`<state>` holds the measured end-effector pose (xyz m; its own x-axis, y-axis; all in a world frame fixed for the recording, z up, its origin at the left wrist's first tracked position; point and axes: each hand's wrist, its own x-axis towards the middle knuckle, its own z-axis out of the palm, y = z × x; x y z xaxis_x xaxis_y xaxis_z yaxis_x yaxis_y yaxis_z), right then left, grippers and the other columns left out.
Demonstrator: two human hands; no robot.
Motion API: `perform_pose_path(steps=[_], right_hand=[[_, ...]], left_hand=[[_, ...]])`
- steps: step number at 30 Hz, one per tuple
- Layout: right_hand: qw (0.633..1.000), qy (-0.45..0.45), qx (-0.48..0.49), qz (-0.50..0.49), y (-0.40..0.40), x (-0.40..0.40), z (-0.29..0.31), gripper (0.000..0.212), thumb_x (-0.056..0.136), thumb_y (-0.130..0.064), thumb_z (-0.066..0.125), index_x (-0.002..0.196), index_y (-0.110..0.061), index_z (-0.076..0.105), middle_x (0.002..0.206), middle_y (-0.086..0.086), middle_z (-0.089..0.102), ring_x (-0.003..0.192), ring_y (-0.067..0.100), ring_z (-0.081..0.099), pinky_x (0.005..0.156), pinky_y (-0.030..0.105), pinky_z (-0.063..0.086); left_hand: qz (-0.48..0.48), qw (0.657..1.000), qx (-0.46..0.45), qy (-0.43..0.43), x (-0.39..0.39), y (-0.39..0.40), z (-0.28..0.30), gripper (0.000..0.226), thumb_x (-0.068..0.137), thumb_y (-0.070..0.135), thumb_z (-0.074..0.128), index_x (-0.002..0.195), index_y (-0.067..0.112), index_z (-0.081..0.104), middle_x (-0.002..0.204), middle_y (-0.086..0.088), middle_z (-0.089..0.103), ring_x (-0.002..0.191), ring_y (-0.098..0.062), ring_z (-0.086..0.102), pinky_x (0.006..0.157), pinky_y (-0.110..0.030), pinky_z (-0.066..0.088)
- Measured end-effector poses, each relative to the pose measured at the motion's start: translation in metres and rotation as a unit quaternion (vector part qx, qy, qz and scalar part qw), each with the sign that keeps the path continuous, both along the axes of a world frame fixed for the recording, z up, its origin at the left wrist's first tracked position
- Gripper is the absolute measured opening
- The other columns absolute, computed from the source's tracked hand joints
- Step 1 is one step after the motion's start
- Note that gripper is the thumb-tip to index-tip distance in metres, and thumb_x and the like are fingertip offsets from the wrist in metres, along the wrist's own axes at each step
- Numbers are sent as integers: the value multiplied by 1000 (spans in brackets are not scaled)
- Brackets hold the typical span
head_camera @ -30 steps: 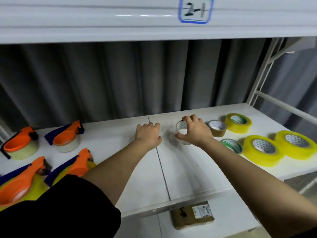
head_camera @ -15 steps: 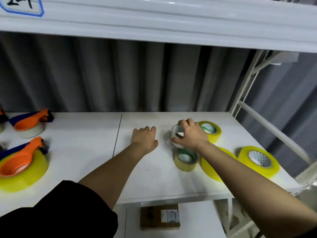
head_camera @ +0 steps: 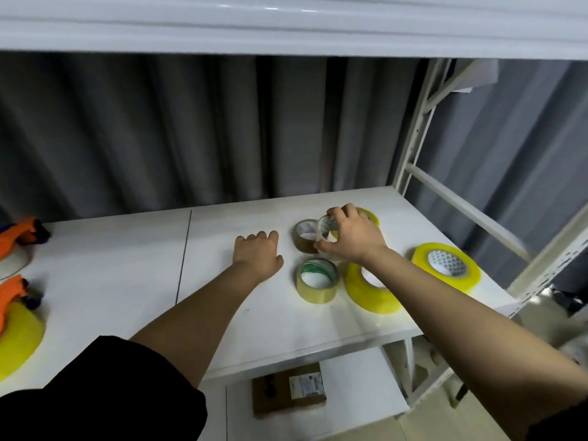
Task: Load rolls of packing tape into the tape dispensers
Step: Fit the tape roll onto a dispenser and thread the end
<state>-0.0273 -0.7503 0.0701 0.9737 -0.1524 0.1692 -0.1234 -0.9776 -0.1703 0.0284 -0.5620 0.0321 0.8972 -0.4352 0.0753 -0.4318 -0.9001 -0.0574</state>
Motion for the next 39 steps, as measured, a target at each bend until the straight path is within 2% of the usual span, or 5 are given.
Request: perform_pose_path(steps=[16, 25, 31, 35, 39], right_hand=[[998, -15, 3, 53, -99, -1, -7, 72, 78, -58, 62, 137, -21, 40, 131, 7, 43, 120, 30, 44, 95, 38, 42], [995, 3, 10, 104, -174, -7, -7, 75, 76, -59, 64, 136, -21, 40, 132, 7, 42, 120, 29, 43, 94, 38, 43], [993, -19, 63, 100, -195, -18, -9, 75, 76, -58, 66, 137, -22, 40, 132, 6, 41, 121, 29, 42, 95, 38, 41], [992, -20, 75, 101, -203, -27, -11, 77, 76, -59, 66, 138, -23, 39, 133, 5, 41, 121, 29, 43, 93, 37, 41], [991, 0, 94, 99, -207, -31, -14, 77, 75, -61, 67, 137, -24, 40, 133, 4, 42, 120, 28, 44, 93, 38, 43]], left_hand=[[37, 999, -16, -23, -20, -108, 9, 41, 92, 37, 45, 127, 15, 46, 124, -9, 57, 111, -30, 55, 89, -36, 36], [82, 996, -38, 3, -45, -195, 4, 46, 91, 42, 46, 130, 17, 46, 130, -9, 55, 117, -30, 53, 99, -42, 38], [22, 997, -69, 11, -71, -216, 7, 36, 94, 36, 45, 125, 20, 54, 128, -5, 56, 118, -25, 52, 95, -37, 37], [-28, 999, -41, 17, -97, -216, 1, 32, 94, 40, 40, 108, 21, 62, 113, -4, 61, 105, -25, 57, 82, -32, 33], [-34, 998, 0, 49, -117, -215, -20, 48, 91, 58, 41, 114, 20, 60, 121, -2, 60, 113, -22, 53, 97, -34, 30]])
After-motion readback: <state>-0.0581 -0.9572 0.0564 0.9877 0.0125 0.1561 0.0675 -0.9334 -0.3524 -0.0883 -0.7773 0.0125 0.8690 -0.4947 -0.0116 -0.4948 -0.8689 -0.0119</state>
